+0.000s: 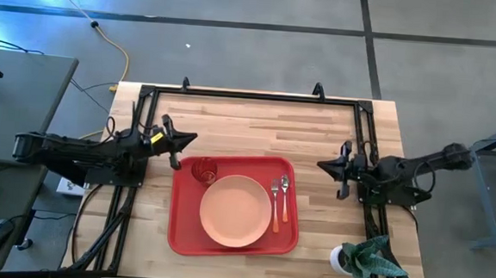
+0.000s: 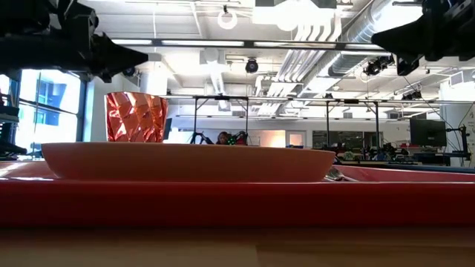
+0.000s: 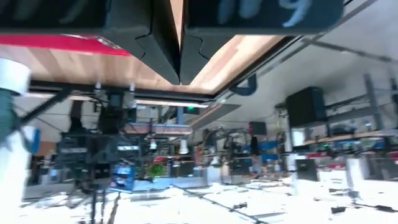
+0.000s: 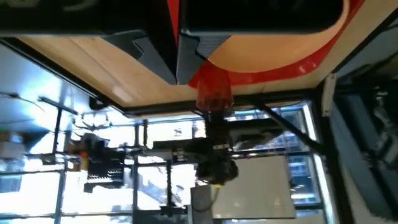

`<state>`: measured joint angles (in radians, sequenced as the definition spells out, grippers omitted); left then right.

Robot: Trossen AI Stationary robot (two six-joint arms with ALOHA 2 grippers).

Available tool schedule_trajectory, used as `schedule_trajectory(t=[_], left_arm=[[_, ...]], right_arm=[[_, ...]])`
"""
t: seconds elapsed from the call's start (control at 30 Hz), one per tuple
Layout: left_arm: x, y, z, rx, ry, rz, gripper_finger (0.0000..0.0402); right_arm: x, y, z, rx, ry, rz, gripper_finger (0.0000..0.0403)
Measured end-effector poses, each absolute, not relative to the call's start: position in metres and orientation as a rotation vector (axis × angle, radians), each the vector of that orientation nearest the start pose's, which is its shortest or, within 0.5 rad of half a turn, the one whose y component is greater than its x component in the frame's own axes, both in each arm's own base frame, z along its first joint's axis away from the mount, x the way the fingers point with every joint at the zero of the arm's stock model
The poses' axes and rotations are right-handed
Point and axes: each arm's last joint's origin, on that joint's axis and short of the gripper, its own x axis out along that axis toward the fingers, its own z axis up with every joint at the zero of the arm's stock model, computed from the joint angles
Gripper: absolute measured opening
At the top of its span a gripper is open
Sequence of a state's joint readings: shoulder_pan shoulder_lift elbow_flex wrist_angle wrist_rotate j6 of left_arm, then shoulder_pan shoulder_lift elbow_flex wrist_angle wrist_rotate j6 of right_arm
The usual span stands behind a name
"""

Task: Pick and place plate/cup/fork/spoon on tray
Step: Return to Home Position

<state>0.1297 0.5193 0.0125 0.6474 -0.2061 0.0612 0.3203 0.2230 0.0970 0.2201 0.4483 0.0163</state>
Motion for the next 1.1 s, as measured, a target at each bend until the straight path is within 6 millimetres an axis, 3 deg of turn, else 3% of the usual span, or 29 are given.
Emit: schedule_trajectory(t=[0.27,0.43,0.63,0.9,1.1], left_arm=[[0.12,0.027,0.188,0.1,-0.189,0.309,0.0],[0.114,0.029,0.192,0.12,-0.218,0.319,0.0],[0.114,0.028,0.192,0.119,-0.224,0.208,0.0],[0.118,0.024,0.184,0.075,-0.151,0.021,0.0],[0.118,0.024,0.184,0.061,-0.155,0.001,0.0]], right_arm=[[0.088,0.012,0.196,0.067,-0.076,-0.135,0.0001],[0.091,0.012,0.191,0.039,-0.111,-0.173,0.0],[0.096,0.012,0.172,0.059,-0.056,-0.112,0.0],[0.097,0.009,0.171,0.039,-0.046,-0.172,0.0],[0.097,0.009,0.171,0.039,-0.046,-0.173,0.0]])
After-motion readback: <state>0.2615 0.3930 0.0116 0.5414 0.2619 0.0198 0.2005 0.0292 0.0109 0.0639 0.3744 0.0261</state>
